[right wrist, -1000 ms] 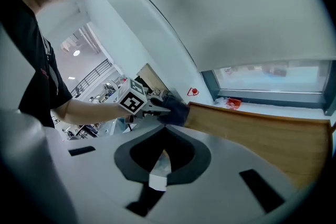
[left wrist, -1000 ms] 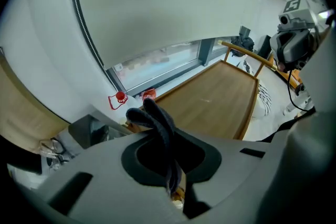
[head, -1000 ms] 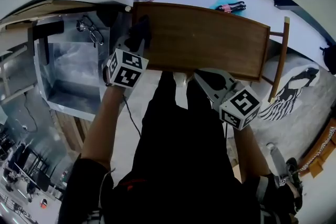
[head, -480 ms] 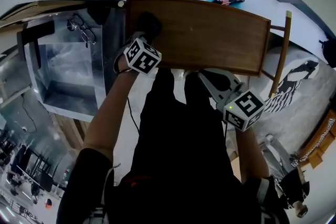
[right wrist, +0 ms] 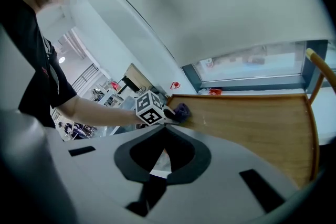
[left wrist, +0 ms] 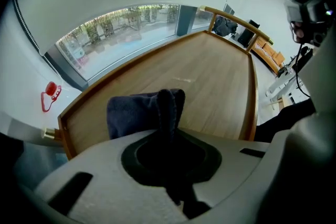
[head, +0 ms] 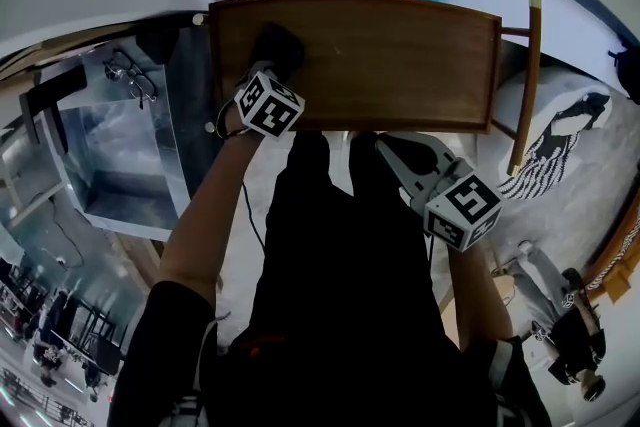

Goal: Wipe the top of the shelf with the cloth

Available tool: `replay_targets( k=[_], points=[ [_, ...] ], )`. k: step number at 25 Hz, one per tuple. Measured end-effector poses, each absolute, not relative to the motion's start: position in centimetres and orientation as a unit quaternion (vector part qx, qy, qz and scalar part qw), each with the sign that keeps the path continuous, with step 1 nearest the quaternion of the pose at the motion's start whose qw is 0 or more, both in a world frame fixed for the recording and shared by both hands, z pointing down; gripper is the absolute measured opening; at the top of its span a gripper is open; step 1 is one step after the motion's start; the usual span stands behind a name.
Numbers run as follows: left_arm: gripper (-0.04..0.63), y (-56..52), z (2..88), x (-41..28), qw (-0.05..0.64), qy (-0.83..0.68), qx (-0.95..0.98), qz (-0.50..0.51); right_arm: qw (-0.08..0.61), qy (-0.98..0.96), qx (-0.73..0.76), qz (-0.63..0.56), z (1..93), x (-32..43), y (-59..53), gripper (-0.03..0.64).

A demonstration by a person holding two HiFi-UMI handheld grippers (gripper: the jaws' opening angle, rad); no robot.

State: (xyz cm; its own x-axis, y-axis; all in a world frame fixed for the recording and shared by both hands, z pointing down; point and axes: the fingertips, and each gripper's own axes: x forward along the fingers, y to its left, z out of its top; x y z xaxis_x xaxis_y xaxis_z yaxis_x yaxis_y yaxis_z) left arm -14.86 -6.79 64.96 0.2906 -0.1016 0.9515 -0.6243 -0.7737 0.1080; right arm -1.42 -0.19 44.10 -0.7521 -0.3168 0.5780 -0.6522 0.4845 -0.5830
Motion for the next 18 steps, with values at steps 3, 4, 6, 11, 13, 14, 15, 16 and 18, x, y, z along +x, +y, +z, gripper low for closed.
replay_targets(
  k=[3,4,6,11,13,14,15,16,18],
  points=[
    [0.038,-6.7,65.1,-13.1,0.233,-0.226,0.771,0.547,0.195,-0.835,0.295,0.421,44.3,-0.2,0.2,0.005],
    [0.037,-6.7,65.1,-12.5,0.23,-0.222,0.773,0.548,0.193,-0.835,0.297,0.422,44.3,0.2,0.3,0.005],
    [0.038,-6.7,65.1,-11.2,0.226,-0.215,0.776,0.548,0.19,-0.833,0.302,0.423,44.4,1.0,0.5,0.005],
    [0.038,-6.6,65.2,-7.6,0.218,-0.199,0.783,0.547,0.181,-0.826,0.316,0.43,44.6,3.6,1.1,0.005],
    [0.038,-6.6,65.3,-6.1,0.213,-0.191,0.787,0.547,0.177,-0.823,0.323,0.432,44.7,4.7,1.3,0.005],
    [0.038,-6.6,65.3,-5.3,0.211,-0.187,0.788,0.547,0.176,-0.822,0.326,0.433,44.8,5.2,1.4,0.005],
    [0.038,-6.6,65.3,-4.6,0.208,-0.183,0.79,0.547,0.174,-0.82,0.33,0.434,44.8,5.8,1.5,0.005],
    [0.038,-6.6,65.3,-3.8,0.205,-0.18,0.791,0.548,0.172,-0.819,0.333,0.435,44.9,6.3,1.6,0.005],
    [0.038,-6.7,65.3,-2.2,0.199,-0.172,0.794,0.548,0.168,-0.815,0.339,0.438,45.0,7.5,1.8,0.005]
  ],
)
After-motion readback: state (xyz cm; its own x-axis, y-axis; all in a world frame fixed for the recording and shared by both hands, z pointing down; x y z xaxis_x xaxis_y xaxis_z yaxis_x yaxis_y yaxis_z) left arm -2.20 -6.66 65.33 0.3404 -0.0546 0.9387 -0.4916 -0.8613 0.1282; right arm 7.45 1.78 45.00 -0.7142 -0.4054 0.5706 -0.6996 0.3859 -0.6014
